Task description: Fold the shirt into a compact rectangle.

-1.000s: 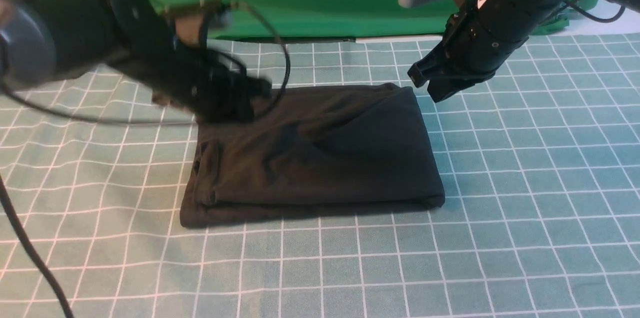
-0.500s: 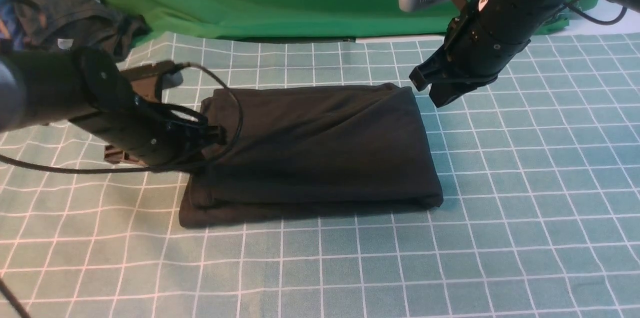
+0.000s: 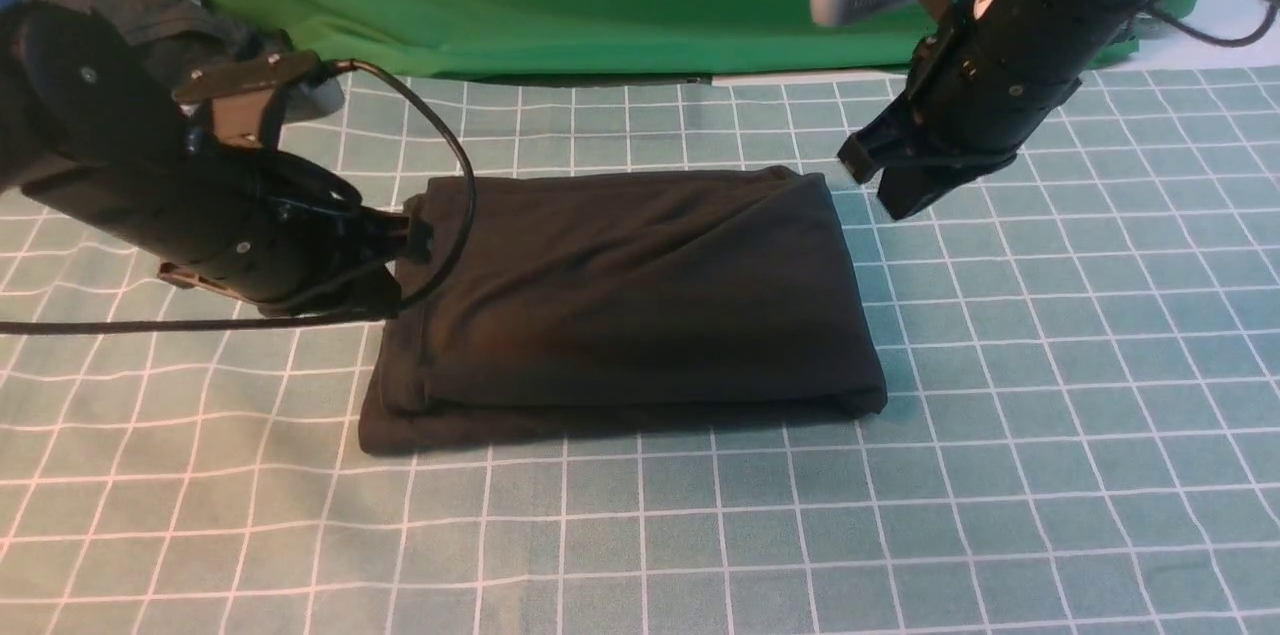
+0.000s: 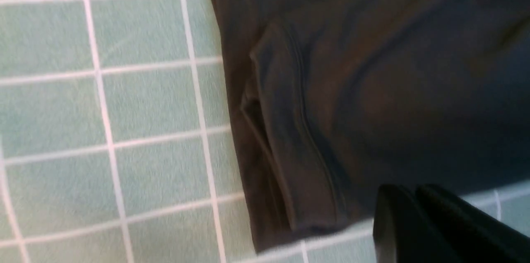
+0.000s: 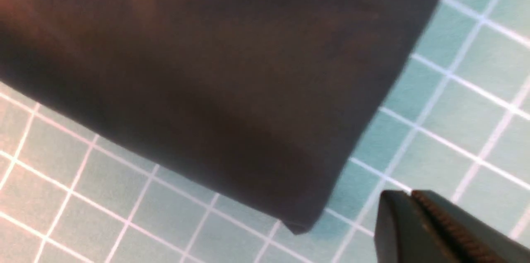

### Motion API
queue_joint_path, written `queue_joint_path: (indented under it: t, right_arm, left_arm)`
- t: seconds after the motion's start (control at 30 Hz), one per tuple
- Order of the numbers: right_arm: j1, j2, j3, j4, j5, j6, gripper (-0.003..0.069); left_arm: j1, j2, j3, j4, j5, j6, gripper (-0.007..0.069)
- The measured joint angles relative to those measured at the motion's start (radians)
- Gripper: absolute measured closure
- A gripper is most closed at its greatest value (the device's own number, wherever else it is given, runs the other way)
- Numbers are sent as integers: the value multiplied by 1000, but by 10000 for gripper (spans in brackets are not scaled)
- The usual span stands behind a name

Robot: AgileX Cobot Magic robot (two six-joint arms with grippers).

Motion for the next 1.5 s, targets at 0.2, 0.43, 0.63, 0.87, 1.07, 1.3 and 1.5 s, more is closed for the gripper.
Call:
queue_joint_path:
  t: [0.2,0.43,0.63,0.87,1.07,1.3,1.5]
  right_arm:
    - [-70,-224,1,-5,-9,-3,641]
    - [-85,-605,137,-10,-256,-5,641]
    - [-86,-902,398,-14,-584,-7,640]
    - [-87,-1331,864,-16,-1089,-15,640]
    - [-87,-1590,1090,-17,-1282,-22,640]
    - [-87,-1740,1148,-18,-1316,-23,632]
    - [-87,-1755,1148,-18,-1331,-57,601]
  left_arm:
    - [0,-224,0,55,106,-27,613]
    - [0,-543,0,13,181,-35,613]
    - [0,-773,0,10,201,-35,613]
    - [0,-1038,0,15,235,-62,613]
    - [0,-1153,0,60,236,-83,613]
    - [0,-1170,24,63,220,-86,613]
    - [0,-1168,132,-16,83,-86,613]
